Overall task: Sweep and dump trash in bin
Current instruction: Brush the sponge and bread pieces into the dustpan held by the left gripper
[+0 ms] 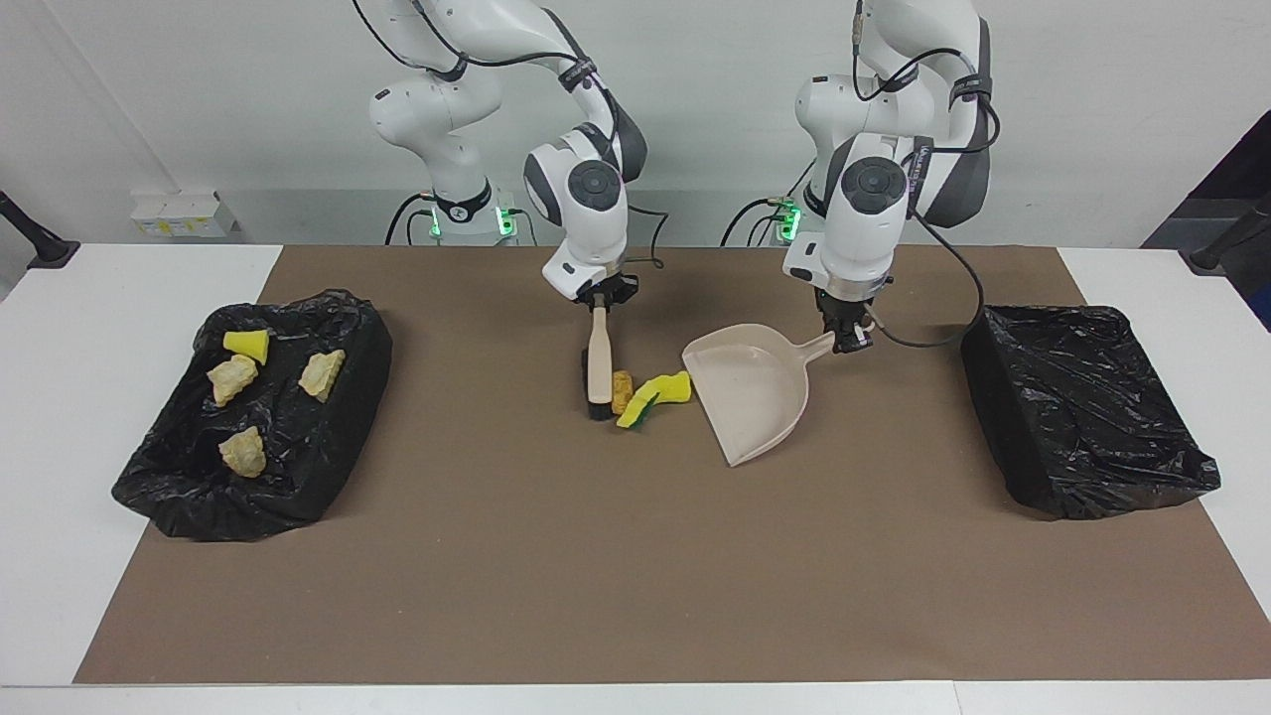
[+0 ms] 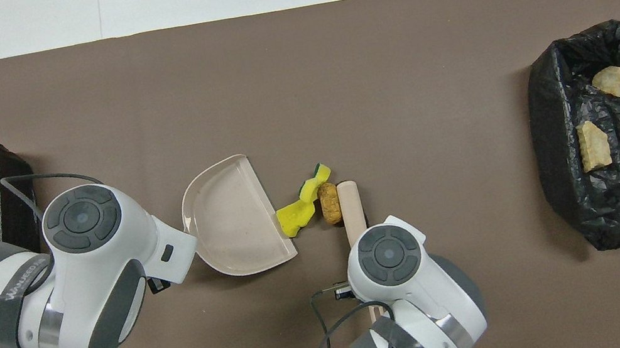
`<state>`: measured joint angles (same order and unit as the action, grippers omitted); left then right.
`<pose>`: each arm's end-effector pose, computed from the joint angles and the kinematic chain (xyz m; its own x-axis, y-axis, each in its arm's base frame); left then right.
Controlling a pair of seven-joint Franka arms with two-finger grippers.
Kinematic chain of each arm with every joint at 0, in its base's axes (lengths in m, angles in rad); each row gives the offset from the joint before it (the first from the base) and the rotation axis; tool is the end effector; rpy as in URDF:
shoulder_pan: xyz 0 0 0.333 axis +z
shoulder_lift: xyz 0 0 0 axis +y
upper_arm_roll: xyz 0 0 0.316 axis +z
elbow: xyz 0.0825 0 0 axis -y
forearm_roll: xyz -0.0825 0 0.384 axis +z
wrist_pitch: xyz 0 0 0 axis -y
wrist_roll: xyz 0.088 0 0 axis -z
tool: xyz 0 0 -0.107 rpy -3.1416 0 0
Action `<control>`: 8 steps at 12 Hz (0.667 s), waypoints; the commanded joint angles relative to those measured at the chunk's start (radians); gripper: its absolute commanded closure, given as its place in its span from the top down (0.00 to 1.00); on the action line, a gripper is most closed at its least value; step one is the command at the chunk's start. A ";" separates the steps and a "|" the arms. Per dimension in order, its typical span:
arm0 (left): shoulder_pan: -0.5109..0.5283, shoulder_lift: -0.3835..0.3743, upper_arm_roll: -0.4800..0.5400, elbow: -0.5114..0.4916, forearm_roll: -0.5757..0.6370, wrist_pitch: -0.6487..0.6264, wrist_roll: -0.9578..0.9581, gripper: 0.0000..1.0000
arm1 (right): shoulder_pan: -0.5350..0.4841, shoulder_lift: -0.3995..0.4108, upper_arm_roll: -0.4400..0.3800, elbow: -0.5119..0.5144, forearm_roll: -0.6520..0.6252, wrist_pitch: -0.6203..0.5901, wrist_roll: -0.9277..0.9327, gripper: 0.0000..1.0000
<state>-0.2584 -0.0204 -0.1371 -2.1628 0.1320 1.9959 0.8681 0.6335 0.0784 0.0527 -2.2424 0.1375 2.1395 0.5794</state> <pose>0.4786 -0.1913 0.3939 0.2339 -0.9549 -0.1831 -0.9686 -0.2451 0.0406 0.3922 0.3288 0.3194 0.9772 0.0204 -0.2113 0.0238 -0.9996 0.0135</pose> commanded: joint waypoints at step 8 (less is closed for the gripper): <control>-0.004 -0.023 0.010 -0.054 -0.026 0.053 -0.035 0.00 | 0.140 0.090 -0.002 0.242 0.176 -0.051 0.027 0.00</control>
<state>-0.2575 -0.0211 -0.1331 -2.1790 0.1261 2.0131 0.8517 0.7942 0.1621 0.0559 -2.0339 0.3009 2.1366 0.5968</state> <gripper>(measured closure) 0.687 0.740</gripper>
